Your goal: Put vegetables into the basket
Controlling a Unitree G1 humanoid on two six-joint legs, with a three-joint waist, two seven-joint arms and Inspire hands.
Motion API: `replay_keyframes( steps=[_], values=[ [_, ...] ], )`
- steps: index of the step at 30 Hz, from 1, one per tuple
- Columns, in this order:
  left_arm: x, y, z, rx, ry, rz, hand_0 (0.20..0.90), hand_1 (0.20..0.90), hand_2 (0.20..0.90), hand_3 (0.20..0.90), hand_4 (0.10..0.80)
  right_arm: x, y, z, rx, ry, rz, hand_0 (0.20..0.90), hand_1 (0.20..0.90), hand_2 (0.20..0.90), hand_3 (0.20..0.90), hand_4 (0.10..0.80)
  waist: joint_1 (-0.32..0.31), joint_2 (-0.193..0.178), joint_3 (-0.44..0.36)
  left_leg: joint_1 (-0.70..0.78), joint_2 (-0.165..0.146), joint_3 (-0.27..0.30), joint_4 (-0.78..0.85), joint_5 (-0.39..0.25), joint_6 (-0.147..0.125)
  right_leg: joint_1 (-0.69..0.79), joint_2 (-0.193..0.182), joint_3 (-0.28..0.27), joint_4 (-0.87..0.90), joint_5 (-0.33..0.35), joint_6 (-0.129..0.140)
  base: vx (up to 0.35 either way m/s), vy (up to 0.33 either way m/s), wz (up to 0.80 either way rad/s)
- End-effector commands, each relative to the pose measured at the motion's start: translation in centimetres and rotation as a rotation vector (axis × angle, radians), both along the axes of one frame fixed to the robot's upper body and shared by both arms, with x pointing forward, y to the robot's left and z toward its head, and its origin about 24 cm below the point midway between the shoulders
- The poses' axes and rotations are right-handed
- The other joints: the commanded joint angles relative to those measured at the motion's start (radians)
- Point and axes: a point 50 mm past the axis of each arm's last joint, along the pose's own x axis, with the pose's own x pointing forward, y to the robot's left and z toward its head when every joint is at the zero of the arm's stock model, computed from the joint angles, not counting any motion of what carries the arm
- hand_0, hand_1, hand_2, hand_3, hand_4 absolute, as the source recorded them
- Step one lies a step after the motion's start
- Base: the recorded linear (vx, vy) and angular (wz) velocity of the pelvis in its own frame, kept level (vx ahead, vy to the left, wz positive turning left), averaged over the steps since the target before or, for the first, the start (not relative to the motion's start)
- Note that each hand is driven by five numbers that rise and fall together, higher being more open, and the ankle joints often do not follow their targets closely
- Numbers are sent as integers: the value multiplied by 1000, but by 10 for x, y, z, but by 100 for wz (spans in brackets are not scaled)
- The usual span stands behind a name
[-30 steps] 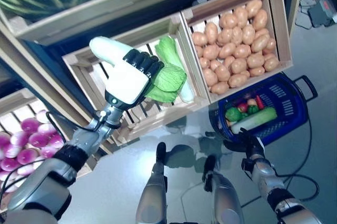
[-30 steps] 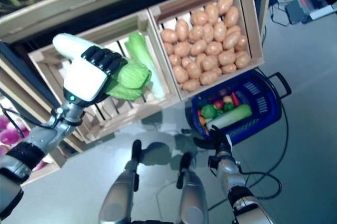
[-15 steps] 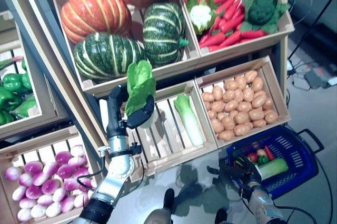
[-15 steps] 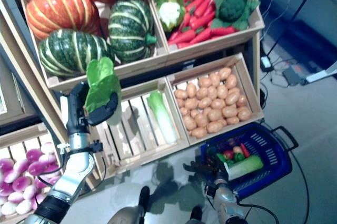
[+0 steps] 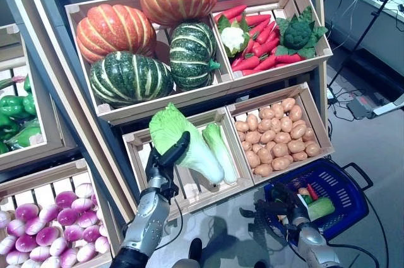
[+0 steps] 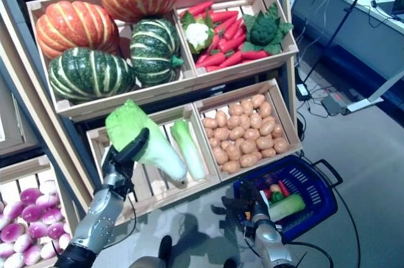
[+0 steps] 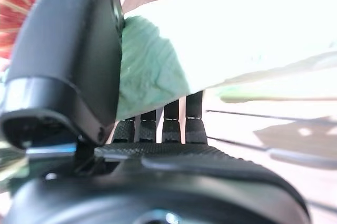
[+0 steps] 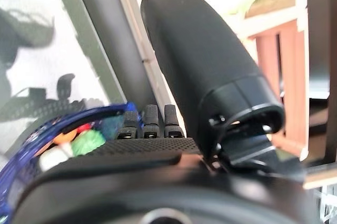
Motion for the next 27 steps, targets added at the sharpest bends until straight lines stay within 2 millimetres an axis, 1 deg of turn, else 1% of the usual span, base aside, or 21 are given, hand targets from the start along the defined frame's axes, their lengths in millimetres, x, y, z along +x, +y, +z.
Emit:
replay_keyframes(
  steps=[1,5,8,13,17,19,20,21,22,25,26,27],
  values=[
    [20,5,35,-3,-199,-35,300,300,300,300,400,21,7,34,57,-146,227,900,900,900,900,800,7,-13,-84,40,5,34,18,-107,38,-61,-29,-3,53,53,-57,21,-20,-6],
    [22,6,36,33,-202,-68,300,300,300,300,400,30,9,54,149,-207,319,900,900,900,900,800,6,-21,-79,47,7,42,17,-108,41,-64,-32,3,60,54,-52,26,-17,-7],
    [23,6,38,107,-214,-91,300,300,300,300,400,35,13,69,188,-233,401,900,900,900,900,800,5,-25,-79,47,9,47,14,-105,42,-64,-32,7,58,57,-49,21,-6,-3],
    [25,7,43,239,-238,-108,300,300,300,300,400,41,17,89,238,-267,461,900,900,900,900,800,7,-33,-86,43,7,42,8,-100,39,-66,-29,12,49,62,-45,0,0,0],
    [27,4,48,330,-267,-119,300,300,300,300,400,46,31,104,321,-285,514,900,900,900,900,800,8,-35,-86,40,9,40,11,-97,38,-66,-29,14,50,58,-48,0,0,0],
    [28,1,52,387,-294,-143,300,300,300,300,400,46,41,107,381,-266,526,900,900,900,900,800,9,-37,-88,42,9,40,8,-99,36,-65,-30,13,47,58,-47,0,0,0],
    [28,1,53,397,-300,-145,300,300,300,300,400,46,42,107,394,-265,533,900,900,900,900,800,9,-37,-89,43,9,41,7,-99,36,-65,-29,13,46,58,-47,0,0,0],
    [28,-2,56,445,-320,-165,300,300,300,300,400,46,50,111,455,-259,559,900,900,900,900,800,9,-35,-90,45,10,42,4,-97,35,-62,-28,13,45,57,-48,0,0,0],
    [28,-4,57,466,-333,-180,300,300,300,300,400,45,54,112,477,-255,570,900,900,900,900,800,9,-36,-91,45,10,41,5,-97,35,-62,-27,13,45,56,-49,0,0,0],
    [28,-7,60,496,-356,-203,300,300,300,300,400,43,63,116,550,-231,619,900,900,900,900,800,10,-35,-93,43,10,41,5,-98,33,-60,-27,15,42,55,-49,0,0,0],
    [29,-9,62,498,-369,-225,300,300,300,300,400,40,71,116,639,-185,656,900,900,900,900,800,10,-35,-96,42,11,40,6,-98,31,-62,-27,15,44,54,-50,0,0,0],
    [30,-9,63,499,-376,-236,300,300,300,300,400,39,73,116,670,-168,673,900,900,900,900,800,11,-35,-96,43,11,39,6,-98,30,-61,-28,15,44,53,-51,0,0,0]
  ],
)
